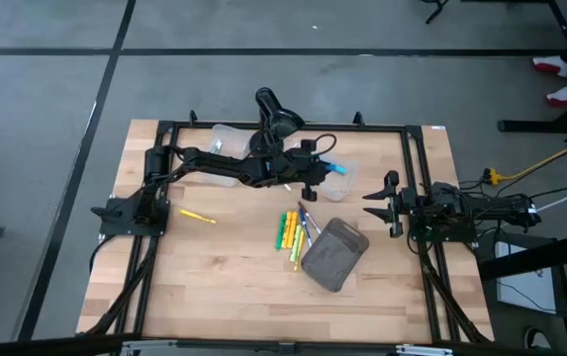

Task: Pick & Place Markers
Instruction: Put the blue highlighter pen into the right transparent bin, then put the light blue marker pen into the left transparent bin

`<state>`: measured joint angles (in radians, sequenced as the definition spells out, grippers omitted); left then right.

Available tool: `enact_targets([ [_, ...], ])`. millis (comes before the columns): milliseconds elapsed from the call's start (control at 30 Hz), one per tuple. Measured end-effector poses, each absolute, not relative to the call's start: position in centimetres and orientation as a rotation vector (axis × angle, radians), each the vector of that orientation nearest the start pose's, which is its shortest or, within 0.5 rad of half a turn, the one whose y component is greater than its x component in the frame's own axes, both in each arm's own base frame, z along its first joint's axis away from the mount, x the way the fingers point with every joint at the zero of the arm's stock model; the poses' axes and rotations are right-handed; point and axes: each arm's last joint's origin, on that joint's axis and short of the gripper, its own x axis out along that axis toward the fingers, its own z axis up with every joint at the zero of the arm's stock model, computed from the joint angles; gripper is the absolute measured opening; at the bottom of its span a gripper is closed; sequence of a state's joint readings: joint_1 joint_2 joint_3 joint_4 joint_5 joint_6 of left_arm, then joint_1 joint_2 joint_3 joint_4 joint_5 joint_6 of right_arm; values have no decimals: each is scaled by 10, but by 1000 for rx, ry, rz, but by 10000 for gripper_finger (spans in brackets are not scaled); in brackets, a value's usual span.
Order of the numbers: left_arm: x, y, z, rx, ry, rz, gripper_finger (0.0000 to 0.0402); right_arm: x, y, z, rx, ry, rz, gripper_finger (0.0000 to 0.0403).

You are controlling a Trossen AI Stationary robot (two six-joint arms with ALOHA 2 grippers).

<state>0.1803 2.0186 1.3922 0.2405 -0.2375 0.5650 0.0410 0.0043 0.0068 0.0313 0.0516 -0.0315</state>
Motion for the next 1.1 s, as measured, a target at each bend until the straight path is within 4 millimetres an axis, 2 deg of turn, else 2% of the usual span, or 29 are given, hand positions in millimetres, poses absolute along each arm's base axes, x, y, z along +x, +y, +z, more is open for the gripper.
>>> enact_targets([
  [333,447,91,209,504,504,312,108,97,3,169,-30,-34,-11,157],
  [633,446,85,208,570,566,432,168,97,3,169,-30,-34,-11,157],
  [833,446,69,209,614,607,479,202,97,3,169,-30,-34,-11,157],
  [967,436,49,231,649,629,482,203,97,3,169,-30,-34,-11,157],
  [1100,419,26,260,590,617,464,195,97,3,169,-30,-34,-11,157],
])
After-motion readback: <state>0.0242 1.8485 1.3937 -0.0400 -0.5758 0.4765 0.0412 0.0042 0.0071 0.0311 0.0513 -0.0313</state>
